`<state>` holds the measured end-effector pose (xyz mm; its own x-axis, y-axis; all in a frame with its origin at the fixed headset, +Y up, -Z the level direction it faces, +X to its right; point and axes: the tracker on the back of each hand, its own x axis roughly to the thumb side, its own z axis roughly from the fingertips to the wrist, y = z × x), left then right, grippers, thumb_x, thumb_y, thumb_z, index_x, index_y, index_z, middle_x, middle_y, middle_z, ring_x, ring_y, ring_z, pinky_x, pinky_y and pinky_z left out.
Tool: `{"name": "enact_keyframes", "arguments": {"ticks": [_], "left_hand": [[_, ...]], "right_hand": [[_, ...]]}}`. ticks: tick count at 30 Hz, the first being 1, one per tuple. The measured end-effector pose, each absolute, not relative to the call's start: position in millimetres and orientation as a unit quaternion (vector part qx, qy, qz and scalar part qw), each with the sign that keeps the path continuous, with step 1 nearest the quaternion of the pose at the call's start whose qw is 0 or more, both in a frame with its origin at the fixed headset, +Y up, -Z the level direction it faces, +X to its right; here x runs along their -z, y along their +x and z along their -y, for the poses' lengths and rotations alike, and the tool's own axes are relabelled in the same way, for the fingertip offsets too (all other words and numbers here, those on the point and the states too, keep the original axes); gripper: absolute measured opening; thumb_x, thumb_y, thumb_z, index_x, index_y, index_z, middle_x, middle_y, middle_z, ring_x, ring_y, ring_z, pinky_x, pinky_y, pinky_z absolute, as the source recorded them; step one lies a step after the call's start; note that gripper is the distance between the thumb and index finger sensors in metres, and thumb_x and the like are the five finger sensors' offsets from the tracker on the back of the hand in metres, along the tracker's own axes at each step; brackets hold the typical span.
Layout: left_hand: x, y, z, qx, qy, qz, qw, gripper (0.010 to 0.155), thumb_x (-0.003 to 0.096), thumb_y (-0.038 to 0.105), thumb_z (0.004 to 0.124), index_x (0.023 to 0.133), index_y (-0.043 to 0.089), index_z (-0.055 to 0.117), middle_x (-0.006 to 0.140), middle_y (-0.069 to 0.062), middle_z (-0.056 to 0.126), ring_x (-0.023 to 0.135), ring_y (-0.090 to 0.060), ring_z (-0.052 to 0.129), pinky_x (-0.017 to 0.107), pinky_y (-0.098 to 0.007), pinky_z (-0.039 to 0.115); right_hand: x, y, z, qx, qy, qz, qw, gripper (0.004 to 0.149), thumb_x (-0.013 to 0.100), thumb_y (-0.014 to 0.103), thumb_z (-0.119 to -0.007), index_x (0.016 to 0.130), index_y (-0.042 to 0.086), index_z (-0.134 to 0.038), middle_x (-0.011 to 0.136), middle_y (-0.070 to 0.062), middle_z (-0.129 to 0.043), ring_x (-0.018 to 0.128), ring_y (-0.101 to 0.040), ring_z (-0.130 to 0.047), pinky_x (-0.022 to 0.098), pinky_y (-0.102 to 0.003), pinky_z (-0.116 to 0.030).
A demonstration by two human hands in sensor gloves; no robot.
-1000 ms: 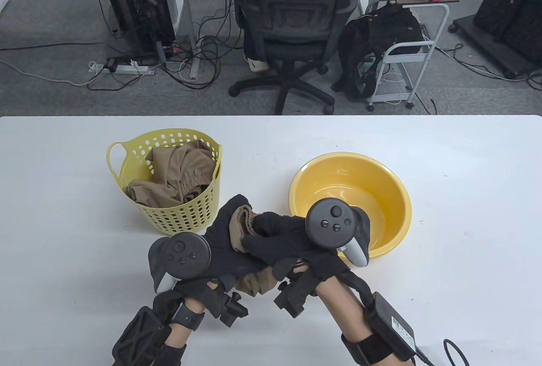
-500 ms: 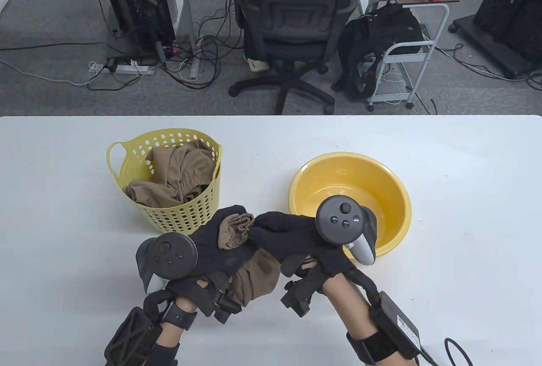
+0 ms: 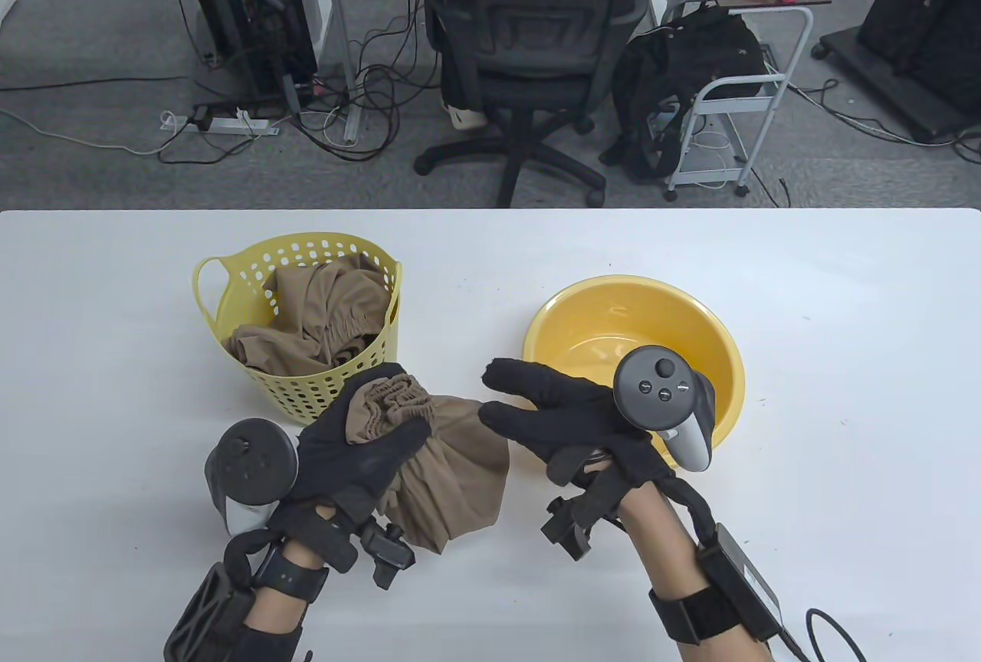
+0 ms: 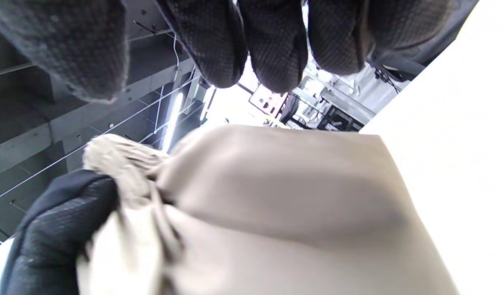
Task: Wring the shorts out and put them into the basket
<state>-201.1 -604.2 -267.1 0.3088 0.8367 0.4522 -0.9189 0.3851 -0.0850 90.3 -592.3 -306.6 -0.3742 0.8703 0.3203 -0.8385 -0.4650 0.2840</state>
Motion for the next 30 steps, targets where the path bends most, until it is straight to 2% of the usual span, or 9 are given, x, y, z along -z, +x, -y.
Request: {"name": "enact_keyframes", "arguments": {"ticks": [5, 8, 15, 19, 24, 28, 30], "left_hand": [[266, -208, 601, -0.595, 0.093, 0.234, 0.764, 0.065, 0.0553, 0.049, 0.089, 0.104, 0.019, 0.059, 0.098, -0.017, 0.083, 0.084, -0.044, 0.097, 0.058, -0.069, 0.077], [265, -210, 600, -0.623, 0.091, 0.245, 0.737, 0.065, 0.0548, 0.050, 0.090, 0.104, 0.019, 0.060, 0.098, -0.017, 0.084, 0.084, -0.044, 0.098, 0.059, -0.069, 0.077], [270, -213, 601, -0.670, 0.079, 0.258, 0.692, 0.065, 0.0545, 0.050, 0.089, 0.104, 0.020, 0.061, 0.098, -0.016, 0.084, 0.084, -0.043, 0.098, 0.060, -0.067, 0.077], [275, -210, 603, -0.689, 0.067, 0.268, 0.669, 0.065, 0.0545, 0.051, 0.089, 0.104, 0.020, 0.060, 0.098, -0.016, 0.084, 0.085, -0.043, 0.098, 0.062, -0.066, 0.077], [280, -202, 608, -0.716, 0.049, 0.286, 0.635, 0.065, 0.0546, 0.051, 0.089, 0.104, 0.019, 0.060, 0.099, -0.016, 0.083, 0.086, -0.043, 0.098, 0.063, -0.066, 0.076], [283, -199, 611, -0.724, 0.040, 0.292, 0.624, 0.065, 0.0547, 0.051, 0.089, 0.105, 0.020, 0.060, 0.099, -0.016, 0.083, 0.086, -0.043, 0.097, 0.064, -0.065, 0.075], [284, -197, 612, -0.725, 0.039, 0.291, 0.623, 0.065, 0.0548, 0.050, 0.089, 0.105, 0.019, 0.060, 0.100, -0.017, 0.083, 0.086, -0.043, 0.097, 0.064, -0.065, 0.075]], "right_hand": [[316, 94, 611, -0.800, 0.212, -0.086, 0.555, 0.090, 0.047, 0.071, -0.080, 0.111, 0.013, -0.053, 0.110, -0.030, -0.051, 0.094, -0.065, -0.054, 0.063, -0.075, -0.055], [322, 92, 623, -0.777, 0.214, -0.112, 0.581, 0.101, 0.046, 0.077, -0.076, 0.115, 0.014, -0.038, 0.112, -0.032, -0.043, 0.095, -0.068, -0.048, 0.063, -0.077, -0.051], [329, 78, 645, -0.716, 0.242, -0.180, 0.630, 0.112, 0.041, 0.082, -0.078, 0.116, 0.014, -0.028, 0.113, -0.034, -0.030, 0.094, -0.073, -0.038, 0.060, -0.083, -0.045], [329, 65, 656, -0.695, 0.267, -0.224, 0.629, 0.120, 0.038, 0.085, -0.080, 0.115, 0.012, -0.023, 0.112, -0.036, -0.024, 0.092, -0.077, -0.035, 0.053, -0.088, -0.048], [327, 49, 666, -0.648, 0.294, -0.268, 0.650, 0.124, 0.037, 0.085, -0.082, 0.113, 0.011, -0.017, 0.112, -0.036, -0.018, 0.090, -0.079, -0.033, 0.051, -0.089, -0.052], [322, 36, 671, -0.607, 0.309, -0.296, 0.669, 0.129, 0.037, 0.084, -0.083, 0.110, 0.008, -0.008, 0.110, -0.038, -0.014, 0.089, -0.080, -0.035, 0.053, -0.086, -0.059], [319, 30, 674, -0.578, 0.316, -0.319, 0.681, 0.132, 0.038, 0.082, -0.085, 0.108, 0.004, -0.003, 0.108, -0.039, -0.012, 0.089, -0.080, -0.038, 0.055, -0.081, -0.066]]}}
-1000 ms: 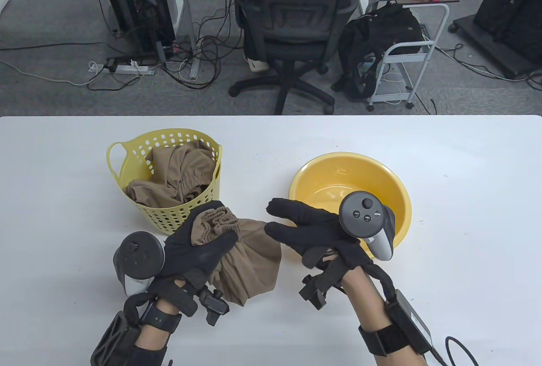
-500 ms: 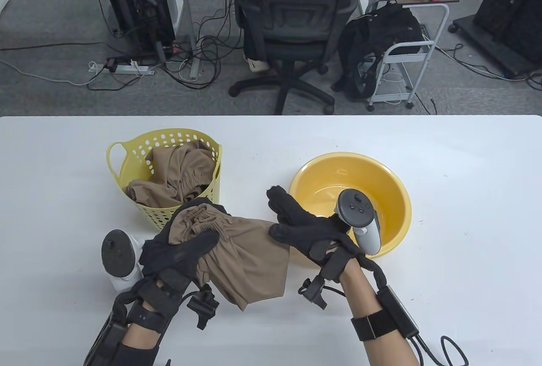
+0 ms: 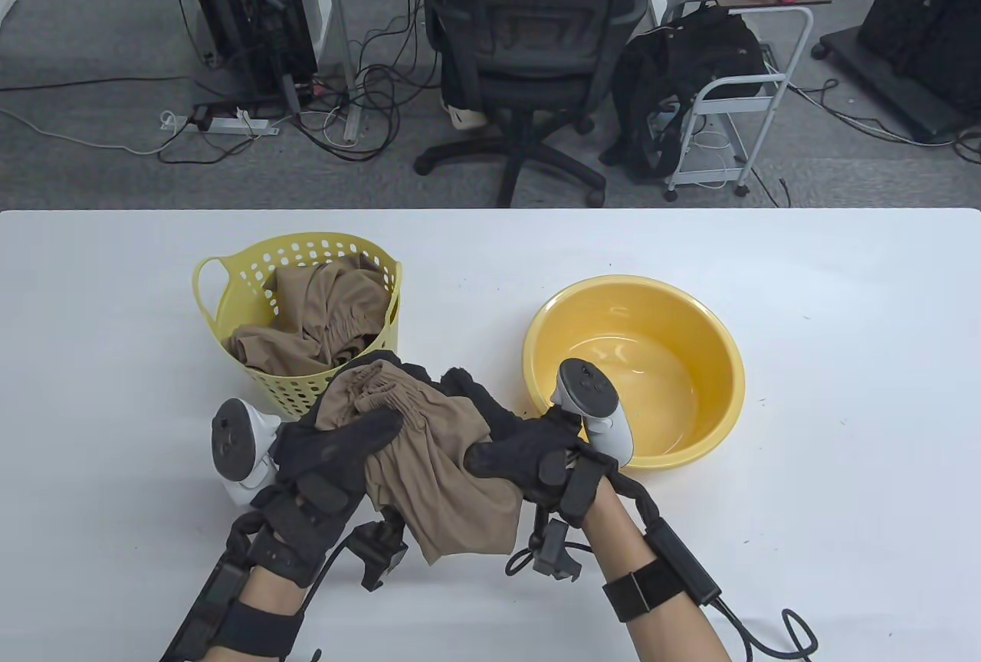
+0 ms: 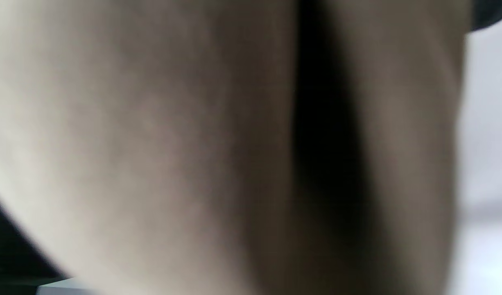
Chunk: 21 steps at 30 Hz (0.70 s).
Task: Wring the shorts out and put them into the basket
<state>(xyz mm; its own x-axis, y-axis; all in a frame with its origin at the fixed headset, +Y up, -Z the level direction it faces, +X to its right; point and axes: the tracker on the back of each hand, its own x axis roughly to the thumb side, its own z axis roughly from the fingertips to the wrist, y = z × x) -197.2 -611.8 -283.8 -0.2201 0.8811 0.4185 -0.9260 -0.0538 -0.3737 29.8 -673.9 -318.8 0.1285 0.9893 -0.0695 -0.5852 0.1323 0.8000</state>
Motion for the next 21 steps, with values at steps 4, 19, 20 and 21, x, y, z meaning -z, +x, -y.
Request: {"name": "enact_keyframes", "arguments": {"ticks": [4, 19, 20, 21], "left_hand": [[285, -193, 614, -0.723, 0.032, 0.295, 0.624, 0.065, 0.0549, 0.051, 0.089, 0.105, 0.020, 0.060, 0.101, -0.016, 0.082, 0.088, -0.043, 0.096, 0.066, -0.064, 0.074], [285, -193, 615, -0.708, 0.031, 0.284, 0.646, 0.064, 0.0562, 0.054, 0.087, 0.106, 0.024, 0.059, 0.109, -0.014, 0.071, 0.097, -0.048, 0.077, 0.069, -0.070, 0.056], [285, -193, 615, -0.708, 0.030, 0.285, 0.646, 0.064, 0.0563, 0.054, 0.087, 0.106, 0.024, 0.059, 0.109, -0.014, 0.071, 0.098, -0.048, 0.077, 0.069, -0.070, 0.056], [284, -192, 616, -0.706, 0.028, 0.286, 0.648, 0.064, 0.0566, 0.054, 0.086, 0.106, 0.025, 0.059, 0.109, -0.014, 0.071, 0.097, -0.048, 0.076, 0.069, -0.071, 0.056]], "right_hand": [[313, 21, 676, -0.551, 0.333, -0.347, 0.682, 0.133, 0.038, 0.079, -0.088, 0.107, -0.001, -0.007, 0.108, -0.041, -0.021, 0.089, -0.073, -0.059, 0.056, -0.063, -0.080], [305, 21, 671, -0.562, 0.339, -0.332, 0.678, 0.111, 0.035, 0.061, -0.101, 0.103, -0.007, -0.047, 0.087, -0.020, -0.077, 0.055, -0.025, -0.097, 0.037, -0.025, -0.086], [305, 21, 670, -0.565, 0.341, -0.330, 0.675, 0.109, 0.035, 0.060, -0.102, 0.103, -0.006, -0.048, 0.086, -0.018, -0.078, 0.054, -0.023, -0.097, 0.035, -0.025, -0.086], [305, 21, 669, -0.571, 0.343, -0.329, 0.669, 0.107, 0.035, 0.058, -0.103, 0.102, -0.005, -0.050, 0.084, -0.016, -0.080, 0.052, -0.021, -0.097, 0.034, -0.023, -0.085]]}}
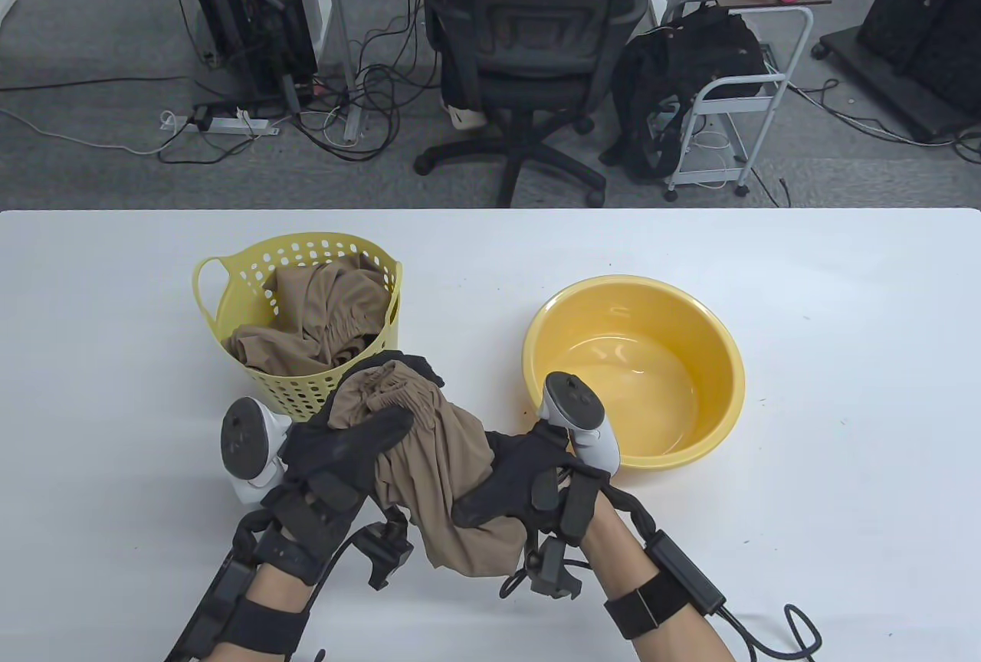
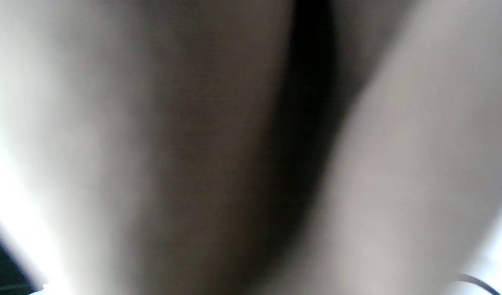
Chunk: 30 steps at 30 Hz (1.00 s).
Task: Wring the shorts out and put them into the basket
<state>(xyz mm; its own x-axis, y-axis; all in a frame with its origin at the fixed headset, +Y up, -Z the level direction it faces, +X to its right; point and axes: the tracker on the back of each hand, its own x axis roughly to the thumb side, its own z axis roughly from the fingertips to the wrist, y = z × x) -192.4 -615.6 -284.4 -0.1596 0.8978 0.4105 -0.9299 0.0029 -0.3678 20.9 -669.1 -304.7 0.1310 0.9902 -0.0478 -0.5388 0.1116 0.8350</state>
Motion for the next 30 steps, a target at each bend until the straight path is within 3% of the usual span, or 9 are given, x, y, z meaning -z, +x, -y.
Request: {"name": "enact_keyframes", "arguments": {"ticks": [16, 30], "left_hand": [[282, -190, 623, -0.650, 0.042, 0.244, 0.719, 0.066, 0.0572, 0.060, 0.083, 0.106, 0.023, 0.058, 0.106, -0.013, 0.073, 0.093, -0.046, 0.079, 0.067, -0.070, 0.058], [279, -186, 629, -0.559, 0.067, 0.197, 0.803, 0.062, 0.0595, 0.058, 0.082, 0.101, 0.016, 0.063, 0.093, -0.018, 0.081, 0.073, -0.039, 0.092, 0.058, -0.063, 0.071]], "right_hand": [[301, 37, 648, -0.693, 0.325, -0.212, 0.607, 0.080, 0.033, 0.044, -0.108, 0.090, 0.006, -0.066, 0.064, 0.002, -0.088, 0.030, -0.011, -0.092, 0.024, -0.026, -0.082], [291, 38, 620, -0.870, 0.316, -0.076, 0.372, 0.075, 0.030, 0.039, -0.109, 0.085, 0.007, -0.070, 0.058, 0.003, -0.089, 0.025, -0.010, -0.091, 0.021, -0.027, -0.082]]}}
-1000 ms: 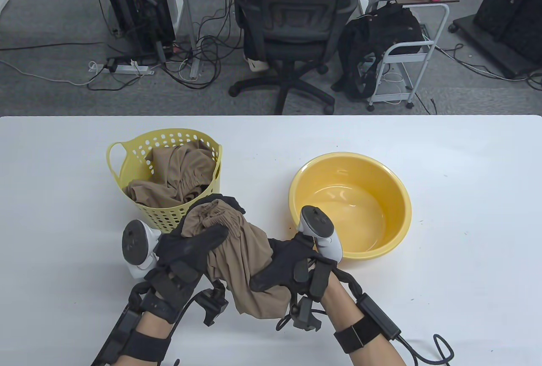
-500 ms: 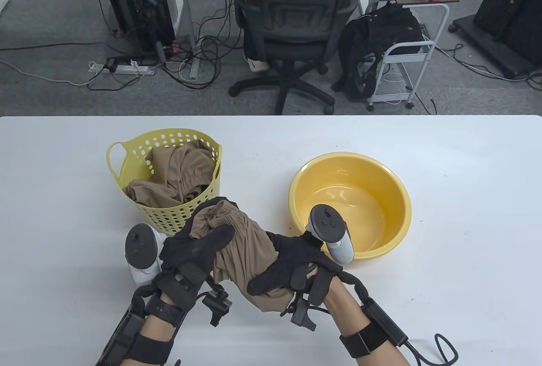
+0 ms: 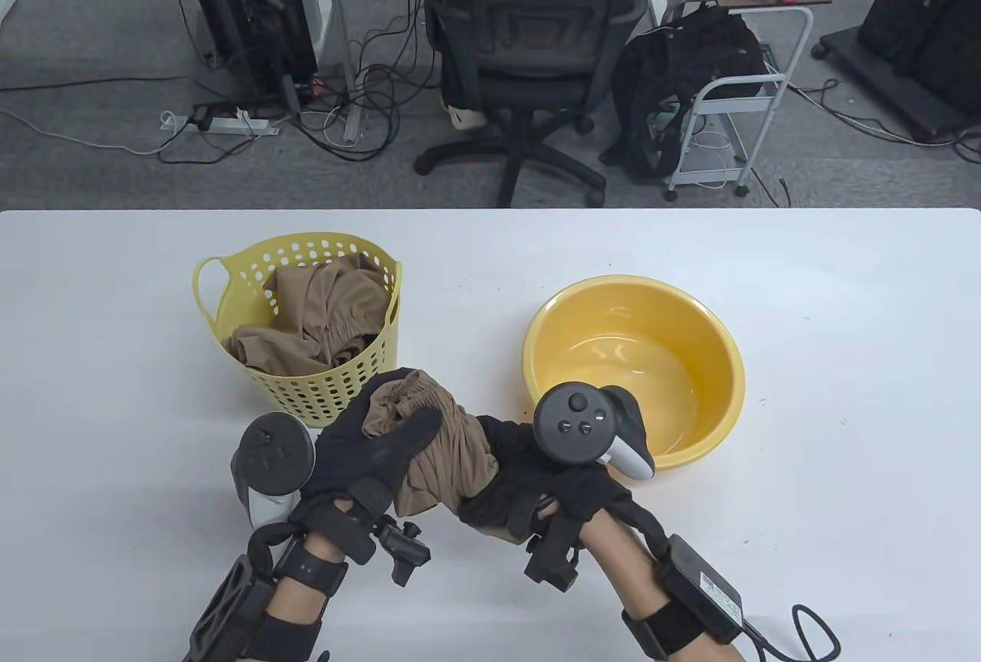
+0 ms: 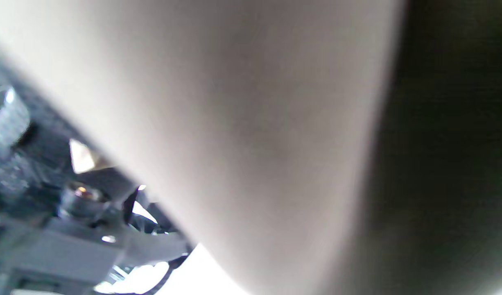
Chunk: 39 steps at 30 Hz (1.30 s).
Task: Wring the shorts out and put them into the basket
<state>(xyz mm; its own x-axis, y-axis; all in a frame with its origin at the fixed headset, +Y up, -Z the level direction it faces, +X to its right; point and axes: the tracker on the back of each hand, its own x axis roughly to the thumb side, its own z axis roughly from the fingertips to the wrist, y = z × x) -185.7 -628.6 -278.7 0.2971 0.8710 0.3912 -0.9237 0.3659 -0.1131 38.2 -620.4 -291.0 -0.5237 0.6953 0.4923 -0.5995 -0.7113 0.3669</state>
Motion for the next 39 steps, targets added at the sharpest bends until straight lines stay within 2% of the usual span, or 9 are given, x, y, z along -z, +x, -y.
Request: {"name": "enact_keyframes", "arguments": {"ticks": [11, 19, 29, 39], "left_hand": [[281, -183, 636, -0.515, 0.055, 0.148, 0.843, 0.061, 0.0607, 0.057, 0.081, 0.095, 0.008, 0.070, 0.077, -0.021, 0.091, 0.051, -0.030, 0.104, 0.045, -0.056, 0.083], [283, -183, 643, -0.501, 0.023, 0.109, 0.858, 0.059, 0.0611, 0.055, 0.080, 0.088, 0.003, 0.075, 0.064, -0.023, 0.097, 0.037, -0.026, 0.108, 0.036, -0.052, 0.087], [288, -186, 640, -0.478, -0.007, 0.076, 0.875, 0.059, 0.0599, 0.055, 0.081, 0.080, -0.001, 0.082, 0.050, -0.021, 0.102, 0.022, -0.021, 0.109, 0.025, -0.047, 0.091], [292, -188, 641, -0.466, -0.048, 0.052, 0.882, 0.060, 0.0588, 0.055, 0.082, 0.074, -0.003, 0.086, 0.041, -0.019, 0.104, 0.013, -0.017, 0.109, 0.019, -0.044, 0.092]], "right_hand": [[275, 28, 609, -0.923, 0.336, 0.076, 0.172, 0.072, 0.028, 0.037, -0.110, 0.083, 0.008, -0.073, 0.055, 0.004, -0.090, 0.022, -0.010, -0.090, 0.020, -0.027, -0.082], [259, 14, 608, -0.917, 0.349, 0.190, 0.025, 0.070, 0.027, 0.037, -0.110, 0.081, 0.009, -0.074, 0.053, 0.005, -0.091, 0.021, -0.009, -0.090, 0.019, -0.027, -0.082], [244, 1, 607, -0.877, 0.366, 0.295, -0.095, 0.067, 0.028, 0.035, -0.109, 0.080, 0.009, -0.075, 0.051, 0.006, -0.090, 0.021, -0.008, -0.090, 0.019, -0.028, -0.082], [239, -6, 608, -0.849, 0.382, 0.331, -0.157, 0.066, 0.031, 0.032, -0.107, 0.082, 0.009, -0.073, 0.053, 0.006, -0.089, 0.023, -0.008, -0.089, 0.021, -0.028, -0.082]]}}
